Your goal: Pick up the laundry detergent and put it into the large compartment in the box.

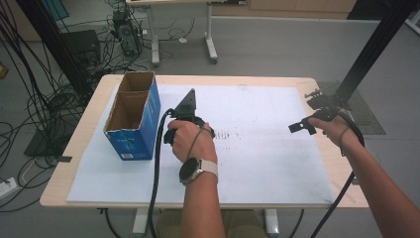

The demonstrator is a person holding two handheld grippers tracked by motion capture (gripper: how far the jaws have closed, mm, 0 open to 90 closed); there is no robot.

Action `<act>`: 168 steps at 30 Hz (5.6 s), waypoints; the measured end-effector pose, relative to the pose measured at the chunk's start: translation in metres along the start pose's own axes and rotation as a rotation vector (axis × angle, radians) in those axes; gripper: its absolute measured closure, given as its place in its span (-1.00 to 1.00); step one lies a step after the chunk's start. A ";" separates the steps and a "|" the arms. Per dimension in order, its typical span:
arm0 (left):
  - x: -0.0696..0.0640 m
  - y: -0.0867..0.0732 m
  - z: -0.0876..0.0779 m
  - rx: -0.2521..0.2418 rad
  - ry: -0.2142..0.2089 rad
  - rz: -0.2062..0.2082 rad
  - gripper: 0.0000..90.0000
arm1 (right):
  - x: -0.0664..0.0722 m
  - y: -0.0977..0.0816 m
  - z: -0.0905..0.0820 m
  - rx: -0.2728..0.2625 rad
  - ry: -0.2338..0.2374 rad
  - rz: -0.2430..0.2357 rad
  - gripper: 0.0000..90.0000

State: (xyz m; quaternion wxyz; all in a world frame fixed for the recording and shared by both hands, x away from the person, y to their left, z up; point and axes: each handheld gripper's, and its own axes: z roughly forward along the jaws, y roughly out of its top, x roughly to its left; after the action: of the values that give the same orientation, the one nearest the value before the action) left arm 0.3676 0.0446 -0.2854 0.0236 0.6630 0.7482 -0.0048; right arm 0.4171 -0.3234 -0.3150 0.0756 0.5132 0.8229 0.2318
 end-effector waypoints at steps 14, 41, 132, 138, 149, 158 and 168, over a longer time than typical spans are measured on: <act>0.000 0.000 0.002 0.008 0.016 -0.003 -0.16 | -0.002 -0.001 0.000 0.000 0.004 0.004 -0.81; -0.002 0.000 0.001 0.010 0.027 0.020 -0.15 | -0.002 0.000 0.000 0.001 0.006 0.002 -0.81; -0.001 -0.001 0.001 0.000 0.021 0.036 -0.15 | 0.003 0.001 -0.003 -0.008 0.014 -0.008 -0.81; -0.001 -0.002 0.001 0.000 0.020 0.035 -0.15 | 0.003 0.000 -0.003 -0.007 0.012 -0.009 -0.81; -0.001 -0.003 0.001 -0.006 0.021 0.037 -0.15 | 0.006 0.001 -0.004 -0.008 0.014 -0.014 -0.81; -0.001 -0.003 0.001 -0.004 0.020 0.038 -0.15 | 0.008 0.003 -0.003 -0.007 0.016 -0.018 -0.81; -0.001 -0.003 0.001 -0.006 0.021 0.039 -0.15 | 0.008 0.003 -0.003 -0.010 0.017 -0.017 -0.81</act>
State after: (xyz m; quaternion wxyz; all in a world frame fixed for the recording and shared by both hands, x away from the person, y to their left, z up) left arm 0.3645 0.0433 -0.2866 0.0179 0.6774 0.7354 0.0047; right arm 0.4148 -0.3165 -0.3107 0.0730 0.5041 0.8266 0.2394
